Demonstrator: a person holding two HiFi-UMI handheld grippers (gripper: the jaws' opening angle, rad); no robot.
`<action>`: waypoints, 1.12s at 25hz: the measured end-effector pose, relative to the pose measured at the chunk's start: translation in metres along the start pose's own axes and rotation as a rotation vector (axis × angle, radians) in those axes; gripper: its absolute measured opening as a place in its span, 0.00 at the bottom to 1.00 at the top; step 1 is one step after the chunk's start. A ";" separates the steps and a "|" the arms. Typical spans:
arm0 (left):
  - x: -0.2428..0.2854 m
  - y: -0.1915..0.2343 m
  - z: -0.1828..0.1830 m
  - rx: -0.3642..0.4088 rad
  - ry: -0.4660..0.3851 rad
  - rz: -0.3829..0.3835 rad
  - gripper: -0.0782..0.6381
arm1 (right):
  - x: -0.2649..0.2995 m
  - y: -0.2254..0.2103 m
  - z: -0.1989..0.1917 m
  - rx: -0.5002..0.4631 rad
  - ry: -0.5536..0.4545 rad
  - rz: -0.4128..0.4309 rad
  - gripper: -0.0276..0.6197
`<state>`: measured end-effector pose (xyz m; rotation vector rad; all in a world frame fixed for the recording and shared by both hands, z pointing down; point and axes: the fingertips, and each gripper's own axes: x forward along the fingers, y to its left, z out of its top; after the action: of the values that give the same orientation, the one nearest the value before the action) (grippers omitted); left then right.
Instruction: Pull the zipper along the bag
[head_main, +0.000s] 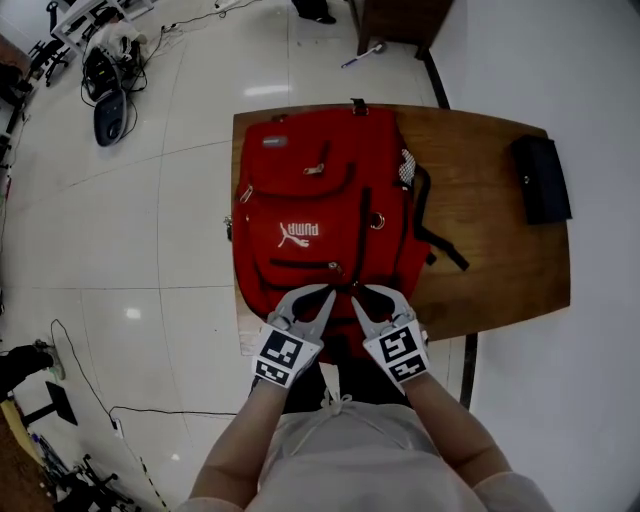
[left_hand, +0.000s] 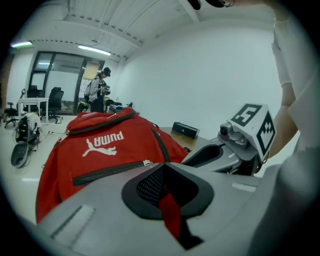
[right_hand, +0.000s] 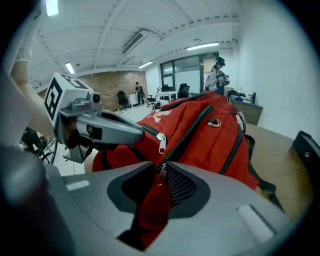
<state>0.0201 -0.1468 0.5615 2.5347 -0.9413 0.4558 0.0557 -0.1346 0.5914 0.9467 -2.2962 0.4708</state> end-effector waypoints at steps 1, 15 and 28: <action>0.005 0.000 -0.002 -0.017 0.002 -0.011 0.12 | 0.005 0.001 -0.006 0.005 0.024 0.000 0.17; 0.037 -0.012 -0.028 -0.061 0.119 -0.062 0.12 | 0.024 -0.009 -0.021 0.056 0.100 0.047 0.11; 0.056 -0.007 -0.052 -0.070 0.322 -0.014 0.12 | 0.018 -0.020 -0.020 -0.199 0.234 0.153 0.06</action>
<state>0.0567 -0.1476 0.6291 2.3107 -0.8024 0.7847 0.0684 -0.1472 0.6198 0.5899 -2.1619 0.3855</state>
